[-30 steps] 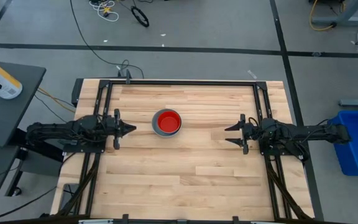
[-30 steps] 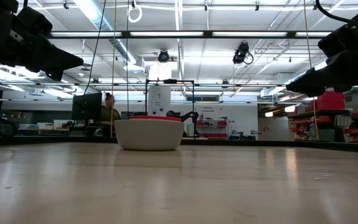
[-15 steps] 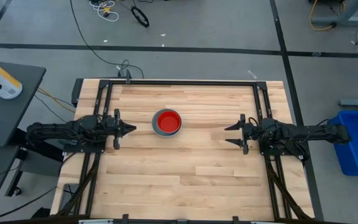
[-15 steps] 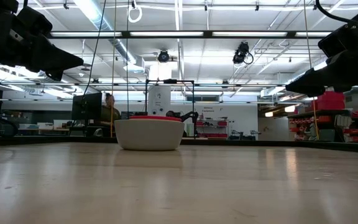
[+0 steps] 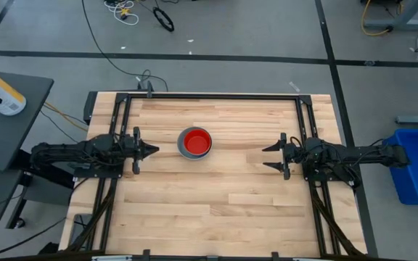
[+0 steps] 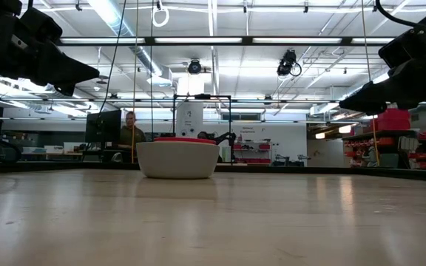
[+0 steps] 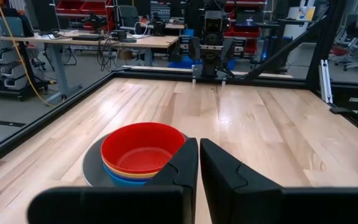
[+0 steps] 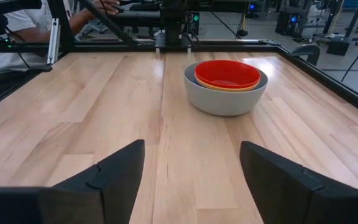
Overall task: Nest bowls inside each other
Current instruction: Return to Home Position
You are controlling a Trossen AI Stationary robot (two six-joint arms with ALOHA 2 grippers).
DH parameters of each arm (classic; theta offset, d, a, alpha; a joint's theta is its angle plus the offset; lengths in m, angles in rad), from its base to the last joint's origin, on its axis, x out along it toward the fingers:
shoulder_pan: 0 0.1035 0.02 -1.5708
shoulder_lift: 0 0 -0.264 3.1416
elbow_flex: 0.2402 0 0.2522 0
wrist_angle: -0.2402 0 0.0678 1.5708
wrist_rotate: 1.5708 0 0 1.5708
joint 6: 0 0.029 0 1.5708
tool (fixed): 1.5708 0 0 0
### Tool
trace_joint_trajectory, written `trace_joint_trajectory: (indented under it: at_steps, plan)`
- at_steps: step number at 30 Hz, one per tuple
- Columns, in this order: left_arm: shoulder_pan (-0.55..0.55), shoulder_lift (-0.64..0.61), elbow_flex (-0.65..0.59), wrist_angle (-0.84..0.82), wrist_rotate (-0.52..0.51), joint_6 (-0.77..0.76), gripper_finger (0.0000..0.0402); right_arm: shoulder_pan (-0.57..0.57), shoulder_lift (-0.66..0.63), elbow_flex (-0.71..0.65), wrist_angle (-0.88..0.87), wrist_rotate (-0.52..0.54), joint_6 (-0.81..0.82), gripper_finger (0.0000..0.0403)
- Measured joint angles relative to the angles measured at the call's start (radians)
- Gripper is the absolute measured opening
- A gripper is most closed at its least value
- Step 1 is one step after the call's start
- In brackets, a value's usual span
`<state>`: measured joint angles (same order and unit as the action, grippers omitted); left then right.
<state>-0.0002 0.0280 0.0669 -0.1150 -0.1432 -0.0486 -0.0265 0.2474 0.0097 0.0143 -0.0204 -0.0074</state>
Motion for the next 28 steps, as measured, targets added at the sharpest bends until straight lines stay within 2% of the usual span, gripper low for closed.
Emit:
trace_joint_trajectory:
  at_steps: [8,28]
  plan:
    - [0.0,0.0,0.0,0.0,0.0,0.0,0.0022,0.0,0.0,0.0,0.0,0.0,0.0,0.0275]
    - [0.0,0.0,0.0,0.0,0.0,0.0,0.0022,0.0,0.0,0.0,0.0,0.0,0.0,0.0229]
